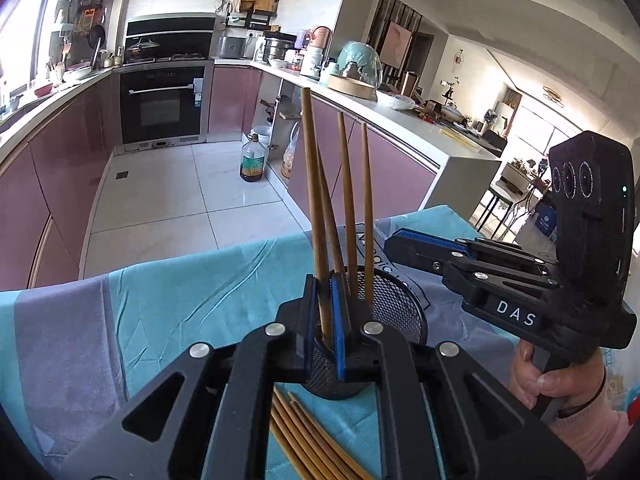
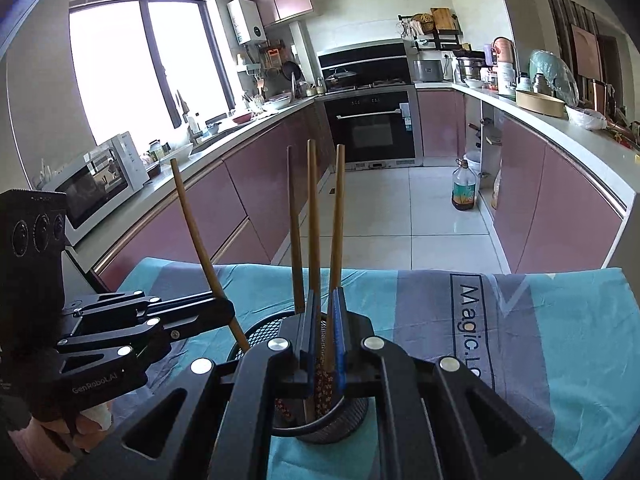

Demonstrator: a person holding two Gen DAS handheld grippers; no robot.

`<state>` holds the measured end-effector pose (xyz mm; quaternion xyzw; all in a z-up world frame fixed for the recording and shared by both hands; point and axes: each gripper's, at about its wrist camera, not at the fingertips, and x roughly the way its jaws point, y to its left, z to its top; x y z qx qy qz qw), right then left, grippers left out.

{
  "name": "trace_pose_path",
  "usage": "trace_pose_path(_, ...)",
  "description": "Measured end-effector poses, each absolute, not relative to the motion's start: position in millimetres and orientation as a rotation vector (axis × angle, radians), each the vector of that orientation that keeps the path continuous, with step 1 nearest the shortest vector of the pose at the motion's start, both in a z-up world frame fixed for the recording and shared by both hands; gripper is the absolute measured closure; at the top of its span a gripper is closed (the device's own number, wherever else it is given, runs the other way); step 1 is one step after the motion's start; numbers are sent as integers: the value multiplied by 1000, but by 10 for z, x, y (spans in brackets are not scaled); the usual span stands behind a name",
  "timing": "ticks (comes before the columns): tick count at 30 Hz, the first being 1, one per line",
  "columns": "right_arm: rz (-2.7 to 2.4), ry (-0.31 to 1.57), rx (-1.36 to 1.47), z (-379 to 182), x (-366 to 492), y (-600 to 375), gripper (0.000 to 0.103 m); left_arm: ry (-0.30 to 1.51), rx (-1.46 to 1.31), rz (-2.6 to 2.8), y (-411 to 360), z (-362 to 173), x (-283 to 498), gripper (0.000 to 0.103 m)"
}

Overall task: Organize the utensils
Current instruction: 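Open the left tool to release its chopstick in the cup while the right tool releases its own, then move both open tools back over the remaining chopsticks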

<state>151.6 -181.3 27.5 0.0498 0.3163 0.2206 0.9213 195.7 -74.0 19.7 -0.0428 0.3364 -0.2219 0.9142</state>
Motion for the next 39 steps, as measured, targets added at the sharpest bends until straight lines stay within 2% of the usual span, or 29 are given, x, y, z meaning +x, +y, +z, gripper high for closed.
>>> trace_pose_path(4,459,634,112,317,1466,-1839,94,679,-89,-445,-711,197,1946,92)
trace_pose_path(7,466,615,115,357,1394,-1849,87,661,-91,-432,-665,210,1896,81)
trace_pose_path(9,473,597,113,392,1328,-1848,82,649,-87,-421,-636,221,1846,79)
trace_pose_path(21,601,577,53,322,773,-1786,75,625,-10,-365,-399,111,1345,65)
trace_pose_path(31,636,780,20,-355,601,-1532,75,803,11,-349,-255,-562,1068,64)
trace_pose_path(39,620,867,-10,-618,553,-1383,76,864,19,-361,-332,-809,960,63)
